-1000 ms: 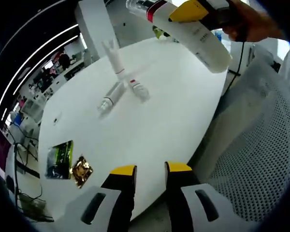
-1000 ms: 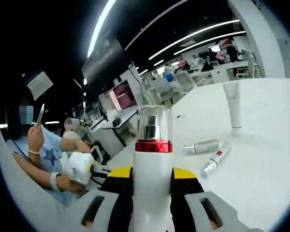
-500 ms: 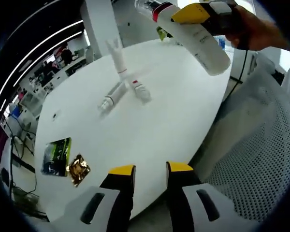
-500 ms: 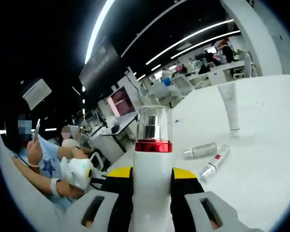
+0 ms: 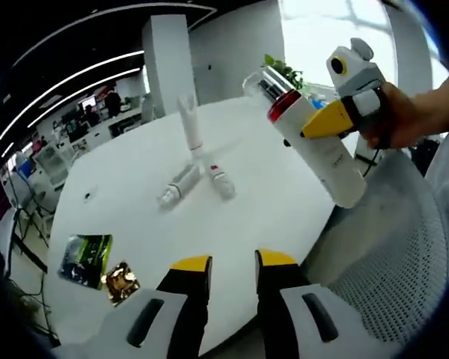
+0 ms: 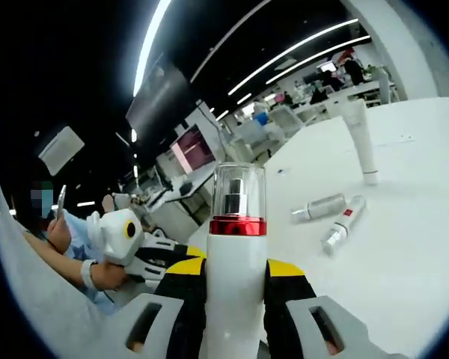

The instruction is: Arrange the skincare products in the storage area until every visible bottle or jar stands upright without overlapping.

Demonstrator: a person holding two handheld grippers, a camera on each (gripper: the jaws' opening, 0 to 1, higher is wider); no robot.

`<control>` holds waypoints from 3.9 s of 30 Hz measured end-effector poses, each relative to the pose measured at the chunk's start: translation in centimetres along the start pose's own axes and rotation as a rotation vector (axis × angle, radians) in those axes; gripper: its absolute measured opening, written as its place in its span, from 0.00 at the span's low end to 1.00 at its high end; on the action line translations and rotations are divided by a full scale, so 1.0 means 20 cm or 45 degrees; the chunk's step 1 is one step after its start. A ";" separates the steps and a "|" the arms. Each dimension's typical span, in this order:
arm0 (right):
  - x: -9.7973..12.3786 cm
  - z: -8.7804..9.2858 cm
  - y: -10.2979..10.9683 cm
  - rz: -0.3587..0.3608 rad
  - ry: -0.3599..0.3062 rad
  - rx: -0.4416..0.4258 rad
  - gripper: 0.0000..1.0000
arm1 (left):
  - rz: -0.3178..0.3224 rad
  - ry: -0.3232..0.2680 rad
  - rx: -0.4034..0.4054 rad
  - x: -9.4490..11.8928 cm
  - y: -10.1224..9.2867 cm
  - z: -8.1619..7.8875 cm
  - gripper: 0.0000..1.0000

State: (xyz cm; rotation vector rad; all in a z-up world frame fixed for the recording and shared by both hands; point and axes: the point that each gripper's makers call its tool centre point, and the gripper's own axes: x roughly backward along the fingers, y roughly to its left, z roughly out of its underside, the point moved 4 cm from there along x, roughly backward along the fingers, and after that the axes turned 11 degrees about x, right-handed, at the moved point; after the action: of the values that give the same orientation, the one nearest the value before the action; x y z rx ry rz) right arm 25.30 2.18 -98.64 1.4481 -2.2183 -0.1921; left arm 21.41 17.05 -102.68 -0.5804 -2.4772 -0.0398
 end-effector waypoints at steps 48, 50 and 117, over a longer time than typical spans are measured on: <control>-0.17 -0.17 0.16 -0.297 -0.155 0.002 0.21 | 0.664 -0.216 0.694 0.02 -0.24 -0.23 0.46; -0.17 -0.17 0.20 -0.334 -0.160 0.011 0.21 | 0.685 -0.195 0.677 0.03 -0.25 -0.22 0.45; -0.35 0.15 0.20 -0.127 0.297 0.017 0.27 | 0.373 0.395 0.399 -0.15 -0.27 0.15 0.29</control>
State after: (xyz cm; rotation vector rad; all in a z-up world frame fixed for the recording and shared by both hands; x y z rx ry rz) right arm 22.88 9.65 -102.04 1.5073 -1.9669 -0.0380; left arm 19.81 11.49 -106.27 -0.7311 -2.0256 0.3418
